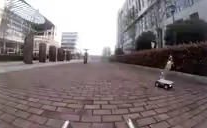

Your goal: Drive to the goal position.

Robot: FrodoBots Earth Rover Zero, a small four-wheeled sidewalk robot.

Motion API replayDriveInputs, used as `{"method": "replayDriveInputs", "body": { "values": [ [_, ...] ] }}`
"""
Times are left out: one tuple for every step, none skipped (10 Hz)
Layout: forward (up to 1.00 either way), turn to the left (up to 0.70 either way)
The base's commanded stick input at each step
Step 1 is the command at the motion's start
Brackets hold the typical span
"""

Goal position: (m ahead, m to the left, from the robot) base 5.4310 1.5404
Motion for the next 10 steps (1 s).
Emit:
{"method": "replayDriveInputs", "body": {
  "values": [
    [0.7,0.0],
    [0.7,0.0],
    [0.7,0.0],
    [0.7,0.0],
    [0.7,0.0],
    [0.7,0.0],
    [0.7,0.0],
    [0.7,0.0],
    [0.7,0.0],
    [0.7,0.0]
  ]
}}
